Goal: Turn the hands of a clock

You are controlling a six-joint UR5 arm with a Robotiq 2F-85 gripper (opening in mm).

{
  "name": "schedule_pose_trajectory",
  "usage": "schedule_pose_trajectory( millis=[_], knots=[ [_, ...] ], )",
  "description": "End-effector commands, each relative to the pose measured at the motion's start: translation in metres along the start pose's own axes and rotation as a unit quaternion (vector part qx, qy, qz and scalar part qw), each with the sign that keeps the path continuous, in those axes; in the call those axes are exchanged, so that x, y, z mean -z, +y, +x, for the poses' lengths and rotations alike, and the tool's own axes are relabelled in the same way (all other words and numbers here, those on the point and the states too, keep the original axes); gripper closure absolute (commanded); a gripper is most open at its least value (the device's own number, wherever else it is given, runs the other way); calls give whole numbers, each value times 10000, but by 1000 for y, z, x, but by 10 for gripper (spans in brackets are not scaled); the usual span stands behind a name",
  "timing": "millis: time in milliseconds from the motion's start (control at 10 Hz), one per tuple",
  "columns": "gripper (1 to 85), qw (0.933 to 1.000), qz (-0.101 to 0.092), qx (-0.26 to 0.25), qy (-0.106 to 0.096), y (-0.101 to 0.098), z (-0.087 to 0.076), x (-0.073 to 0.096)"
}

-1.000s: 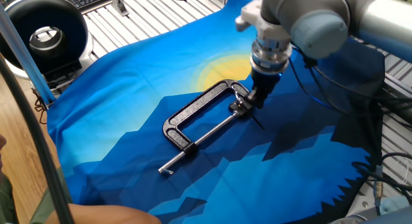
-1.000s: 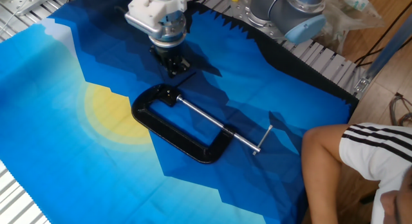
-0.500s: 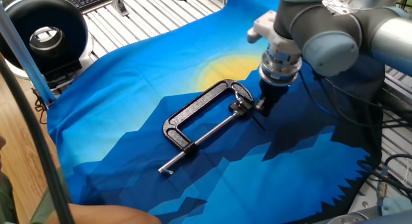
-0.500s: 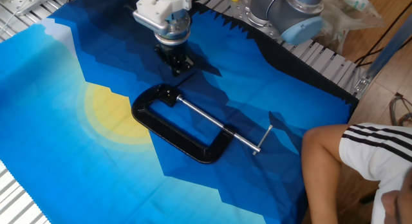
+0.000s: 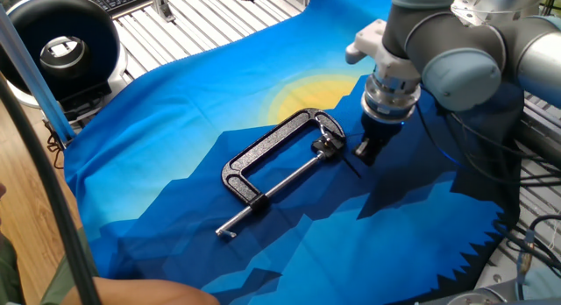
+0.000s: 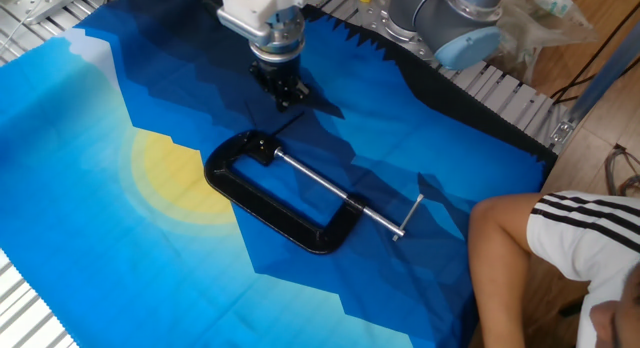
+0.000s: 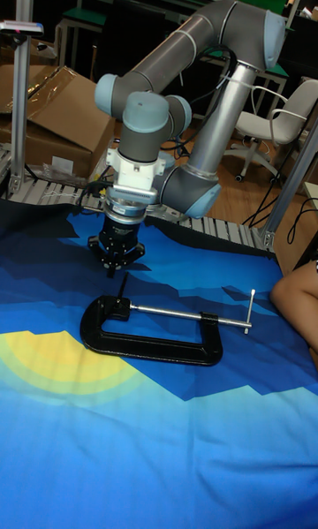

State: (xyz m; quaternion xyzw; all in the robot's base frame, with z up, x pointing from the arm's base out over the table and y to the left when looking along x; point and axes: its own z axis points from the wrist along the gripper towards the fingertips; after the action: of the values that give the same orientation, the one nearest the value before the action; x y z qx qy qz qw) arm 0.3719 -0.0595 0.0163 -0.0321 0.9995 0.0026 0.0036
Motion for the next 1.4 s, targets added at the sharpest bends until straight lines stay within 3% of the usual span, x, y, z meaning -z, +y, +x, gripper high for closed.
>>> schedule_pose_trajectory(
  millis=[0, 1000, 1300],
  knots=[
    [843, 9998, -98, -172, -58, 20, 3, -1],
    [843, 9988, -296, -352, -148, 76, -21, -2],
    [843, 9990, -311, -306, -127, 81, -33, 1]
  ],
)
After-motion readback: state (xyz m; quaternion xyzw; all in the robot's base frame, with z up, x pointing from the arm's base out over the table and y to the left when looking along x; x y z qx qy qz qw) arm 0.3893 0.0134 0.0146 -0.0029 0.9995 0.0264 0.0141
